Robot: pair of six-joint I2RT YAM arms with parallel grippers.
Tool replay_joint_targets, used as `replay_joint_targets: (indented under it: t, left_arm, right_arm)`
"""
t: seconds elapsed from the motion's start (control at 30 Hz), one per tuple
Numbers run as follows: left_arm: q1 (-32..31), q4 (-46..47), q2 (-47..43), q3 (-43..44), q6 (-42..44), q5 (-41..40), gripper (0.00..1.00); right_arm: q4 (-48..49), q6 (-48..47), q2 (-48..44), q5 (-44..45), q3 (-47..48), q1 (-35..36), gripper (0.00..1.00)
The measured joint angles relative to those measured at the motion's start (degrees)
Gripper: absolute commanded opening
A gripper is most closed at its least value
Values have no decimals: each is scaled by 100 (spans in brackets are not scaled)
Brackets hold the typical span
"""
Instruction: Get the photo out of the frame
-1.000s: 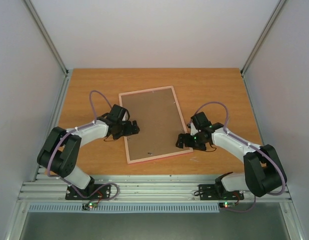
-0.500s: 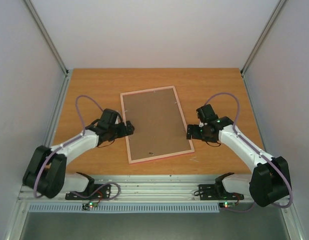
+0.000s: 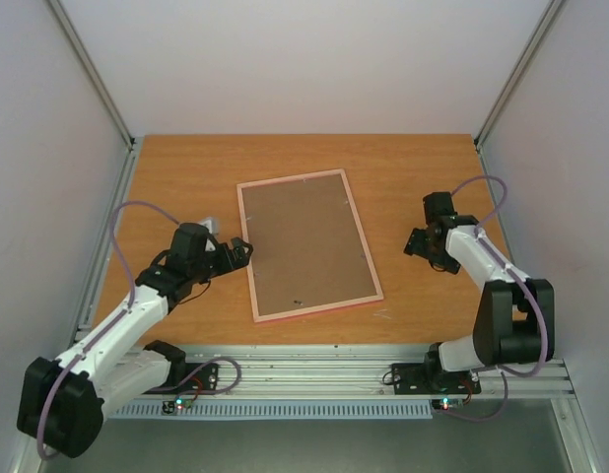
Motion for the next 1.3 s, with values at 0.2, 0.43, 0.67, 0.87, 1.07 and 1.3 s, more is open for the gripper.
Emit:
replay_joint_targets:
  t: [0.2,0.43,0.67,0.87,1.07,1.3]
  left_arm:
    - [28,-282,-391,-22,24,22,99]
    - [28,-514,-389,-22,109,118,100]
    - [28,-520,-321,-22,118,229,99]
    - [28,-516,-251,-22,136,323,99]
    - [28,-518,-249,-22,157,431,99]
    - [28,-540,-251,-11,157,562,99]
  right_arm:
    - [363,-129,863,-146,190,-763,81]
    - [761,-299,1609,-485,323,-1056,61]
    - [925,-369,1790,-654,437,-1335,52]
    - [905,-422,1917,-713,577,-1377,42]
    - [920,-505,1915,-763,588,-1392,17]
    - [874,-522,1823,-817,564,-1368,4]
